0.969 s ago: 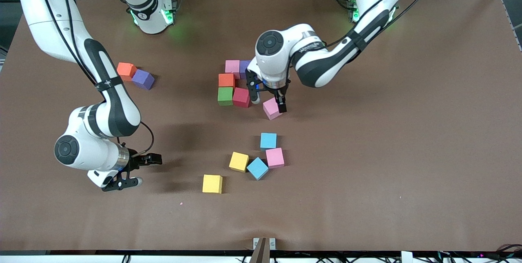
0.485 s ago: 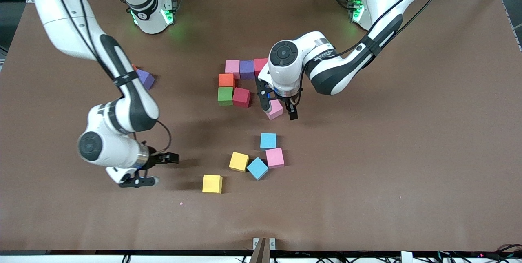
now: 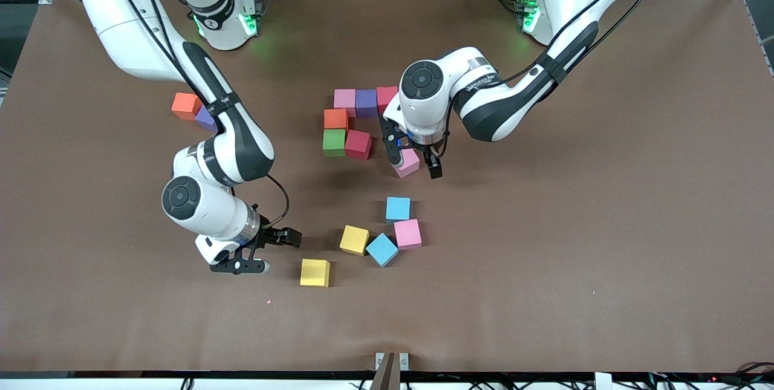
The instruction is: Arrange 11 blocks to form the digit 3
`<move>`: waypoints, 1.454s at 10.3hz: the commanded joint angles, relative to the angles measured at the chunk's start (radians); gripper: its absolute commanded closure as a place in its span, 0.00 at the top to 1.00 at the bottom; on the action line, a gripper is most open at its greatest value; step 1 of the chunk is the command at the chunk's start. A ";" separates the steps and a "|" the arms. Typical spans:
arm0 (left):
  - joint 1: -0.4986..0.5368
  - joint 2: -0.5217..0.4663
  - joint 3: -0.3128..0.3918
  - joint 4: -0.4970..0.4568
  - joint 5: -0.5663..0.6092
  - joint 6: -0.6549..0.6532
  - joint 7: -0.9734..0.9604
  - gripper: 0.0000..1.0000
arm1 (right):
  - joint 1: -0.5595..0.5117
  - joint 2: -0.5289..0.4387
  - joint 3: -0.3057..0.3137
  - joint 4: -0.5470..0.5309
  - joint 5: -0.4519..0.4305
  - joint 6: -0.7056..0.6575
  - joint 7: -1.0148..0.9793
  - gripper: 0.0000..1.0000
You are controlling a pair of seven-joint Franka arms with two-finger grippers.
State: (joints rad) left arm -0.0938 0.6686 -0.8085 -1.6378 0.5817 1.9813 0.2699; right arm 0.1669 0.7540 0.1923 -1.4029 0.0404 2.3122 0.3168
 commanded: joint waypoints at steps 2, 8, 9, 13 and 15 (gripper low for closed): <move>0.014 -0.015 -0.001 -0.017 -0.006 0.008 0.015 1.00 | 0.058 0.093 -0.013 0.136 -0.011 0.039 0.010 1.00; 0.029 -0.020 -0.001 0.000 -0.005 0.008 0.012 1.00 | 0.198 0.214 -0.161 0.222 -0.042 0.162 0.013 1.00; 0.026 -0.018 0.000 0.000 -0.003 0.008 0.008 1.00 | 0.210 0.234 -0.177 0.235 -0.042 0.165 0.015 1.00; 0.025 -0.015 0.000 -0.002 -0.003 0.008 0.011 1.00 | 0.210 0.266 -0.177 0.239 -0.039 0.237 0.025 1.00; 0.025 -0.014 0.000 0.000 -0.005 0.010 0.008 1.00 | 0.212 0.277 -0.177 0.237 -0.039 0.266 0.025 1.00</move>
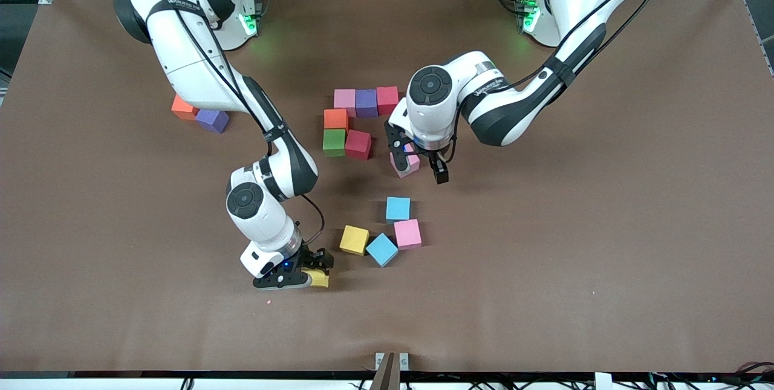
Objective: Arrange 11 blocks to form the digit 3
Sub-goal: 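Grasp the yellow cube with the right gripper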
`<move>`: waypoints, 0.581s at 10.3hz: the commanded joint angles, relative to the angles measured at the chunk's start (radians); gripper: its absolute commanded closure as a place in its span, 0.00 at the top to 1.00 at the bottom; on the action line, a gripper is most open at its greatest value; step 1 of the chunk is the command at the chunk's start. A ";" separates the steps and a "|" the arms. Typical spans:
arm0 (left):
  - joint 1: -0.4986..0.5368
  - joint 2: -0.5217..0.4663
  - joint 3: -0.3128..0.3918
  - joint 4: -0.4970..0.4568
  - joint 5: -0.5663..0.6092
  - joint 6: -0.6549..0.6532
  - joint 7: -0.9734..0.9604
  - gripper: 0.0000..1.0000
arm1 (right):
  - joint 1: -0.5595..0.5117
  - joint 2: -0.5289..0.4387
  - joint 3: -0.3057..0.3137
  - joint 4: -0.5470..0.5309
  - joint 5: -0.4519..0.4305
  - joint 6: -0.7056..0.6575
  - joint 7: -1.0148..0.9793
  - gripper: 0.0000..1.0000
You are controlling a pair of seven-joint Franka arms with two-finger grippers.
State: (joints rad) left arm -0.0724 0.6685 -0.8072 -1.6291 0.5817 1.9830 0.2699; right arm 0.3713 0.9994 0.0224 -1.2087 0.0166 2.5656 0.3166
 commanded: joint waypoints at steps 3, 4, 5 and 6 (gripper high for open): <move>0.002 -0.004 0.000 -0.009 -0.003 0.036 -0.001 1.00 | 0.002 0.031 -0.005 0.035 -0.006 0.005 0.039 0.00; 0.002 -0.004 0.002 -0.009 -0.003 0.036 -0.001 1.00 | 0.002 0.027 -0.005 0.034 -0.004 0.001 0.064 0.00; 0.002 -0.004 0.002 -0.011 -0.003 0.036 -0.001 1.00 | -0.002 0.021 -0.004 0.034 0.003 -0.002 0.071 0.00; 0.003 -0.004 0.002 -0.011 -0.003 0.036 -0.001 1.00 | 0.000 0.004 -0.002 0.021 0.002 -0.019 0.071 0.00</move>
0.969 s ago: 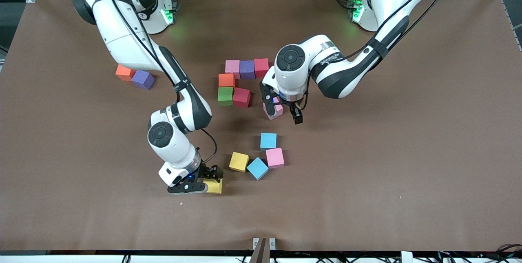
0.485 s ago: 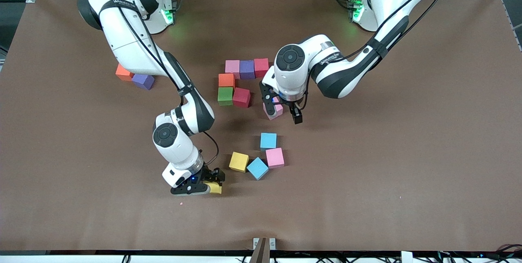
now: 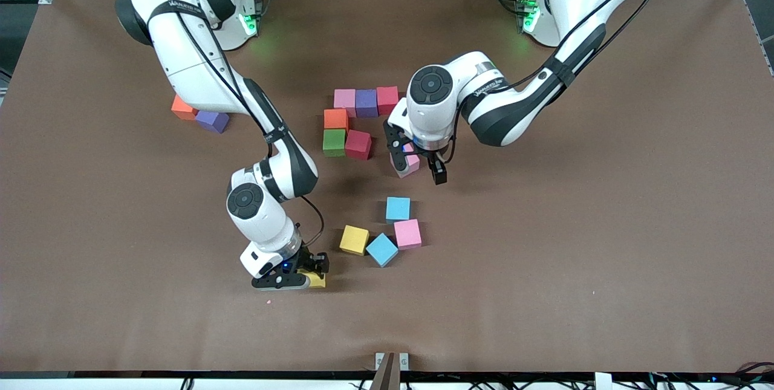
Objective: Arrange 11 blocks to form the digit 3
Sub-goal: 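Grasp the yellow cube with the right gripper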
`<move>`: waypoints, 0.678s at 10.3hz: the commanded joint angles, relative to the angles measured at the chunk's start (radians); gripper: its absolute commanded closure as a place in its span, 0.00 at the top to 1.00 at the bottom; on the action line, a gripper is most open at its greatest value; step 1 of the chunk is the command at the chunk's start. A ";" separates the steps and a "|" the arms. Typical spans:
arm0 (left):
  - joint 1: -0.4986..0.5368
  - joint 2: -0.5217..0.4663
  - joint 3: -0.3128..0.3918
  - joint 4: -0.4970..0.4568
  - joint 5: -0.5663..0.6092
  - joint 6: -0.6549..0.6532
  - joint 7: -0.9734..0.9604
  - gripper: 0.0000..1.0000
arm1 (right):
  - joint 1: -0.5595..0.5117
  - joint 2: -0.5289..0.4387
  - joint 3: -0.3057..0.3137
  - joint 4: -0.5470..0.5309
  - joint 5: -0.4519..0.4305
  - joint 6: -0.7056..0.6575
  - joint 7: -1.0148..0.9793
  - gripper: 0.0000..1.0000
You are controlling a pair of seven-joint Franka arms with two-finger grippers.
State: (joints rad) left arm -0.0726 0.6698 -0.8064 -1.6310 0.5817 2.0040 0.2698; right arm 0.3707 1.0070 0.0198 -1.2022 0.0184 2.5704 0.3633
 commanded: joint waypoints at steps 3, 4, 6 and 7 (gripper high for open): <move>0.004 -0.006 0.001 -0.007 -0.005 0.015 -0.001 1.00 | 0.007 -0.101 0.000 -0.063 -0.002 -0.184 0.023 0.00; 0.002 -0.004 0.001 -0.007 -0.005 0.016 -0.004 1.00 | 0.002 -0.144 0.002 -0.094 -0.002 -0.253 0.019 0.00; 0.001 0.001 0.001 -0.007 -0.010 0.028 -0.032 1.00 | 0.016 -0.217 0.005 -0.185 -0.002 -0.297 0.019 0.00; 0.001 -0.001 0.000 -0.007 -0.010 0.029 -0.034 1.00 | 0.023 -0.258 0.003 -0.266 -0.002 -0.286 0.017 0.00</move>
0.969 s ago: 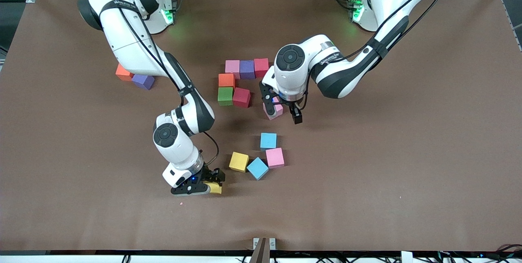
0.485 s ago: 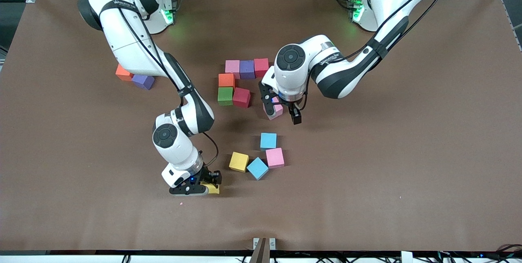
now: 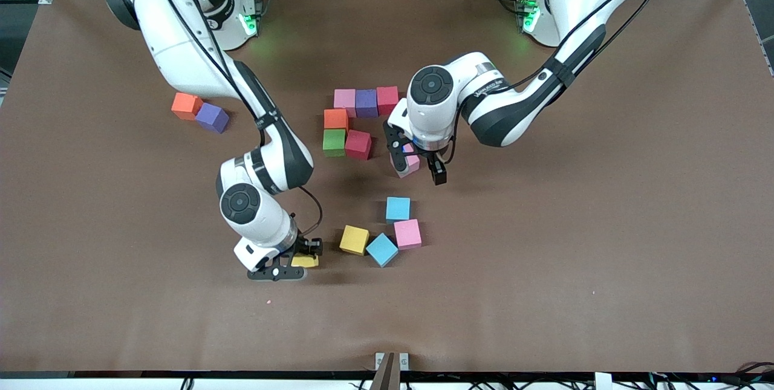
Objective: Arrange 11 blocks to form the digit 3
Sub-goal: 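Carry the yellow cube to the cluster beside the green cube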
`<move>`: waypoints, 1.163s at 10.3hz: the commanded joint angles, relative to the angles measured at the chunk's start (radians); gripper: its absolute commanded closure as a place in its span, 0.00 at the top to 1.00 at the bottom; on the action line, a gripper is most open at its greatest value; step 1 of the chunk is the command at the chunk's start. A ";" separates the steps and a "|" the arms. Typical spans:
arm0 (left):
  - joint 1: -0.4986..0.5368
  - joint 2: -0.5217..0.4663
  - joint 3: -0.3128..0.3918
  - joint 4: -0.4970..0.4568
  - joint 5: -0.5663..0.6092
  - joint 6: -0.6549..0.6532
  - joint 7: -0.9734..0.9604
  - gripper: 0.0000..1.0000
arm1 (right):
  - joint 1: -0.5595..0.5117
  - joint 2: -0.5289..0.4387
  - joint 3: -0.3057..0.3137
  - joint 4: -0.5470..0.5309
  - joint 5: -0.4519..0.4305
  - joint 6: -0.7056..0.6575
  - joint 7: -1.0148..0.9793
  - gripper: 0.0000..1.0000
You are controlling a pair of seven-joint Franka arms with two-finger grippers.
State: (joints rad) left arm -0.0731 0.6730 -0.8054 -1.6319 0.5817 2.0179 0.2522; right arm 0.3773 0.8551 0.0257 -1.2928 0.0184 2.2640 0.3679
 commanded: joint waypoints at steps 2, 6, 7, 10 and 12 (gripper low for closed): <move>0.003 -0.004 -0.001 -0.006 -0.008 0.015 -0.007 1.00 | 0.022 -0.209 0.000 -0.354 -0.002 0.080 0.012 0.00; -0.002 0.008 0.000 -0.006 -0.005 0.016 -0.016 1.00 | 0.022 -0.312 0.040 -0.556 -0.002 0.154 0.020 0.00; -0.004 0.008 0.000 -0.006 -0.006 0.016 -0.017 1.00 | 0.026 -0.312 0.042 -0.578 0.000 0.176 0.026 0.00; -0.016 0.020 0.002 -0.008 -0.002 0.018 -0.005 1.00 | 0.023 -0.330 0.094 -0.695 0.002 0.310 0.124 0.00; -0.020 0.039 0.018 -0.006 0.035 0.031 0.001 1.00 | 0.014 -0.376 0.118 -0.736 0.002 0.316 0.161 0.00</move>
State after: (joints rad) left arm -0.0891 0.6955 -0.7987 -1.6384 0.5883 2.0250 0.2501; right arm 0.4015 0.5355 0.1206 -1.9533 0.0184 2.5644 0.4909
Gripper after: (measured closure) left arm 0.000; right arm 0.449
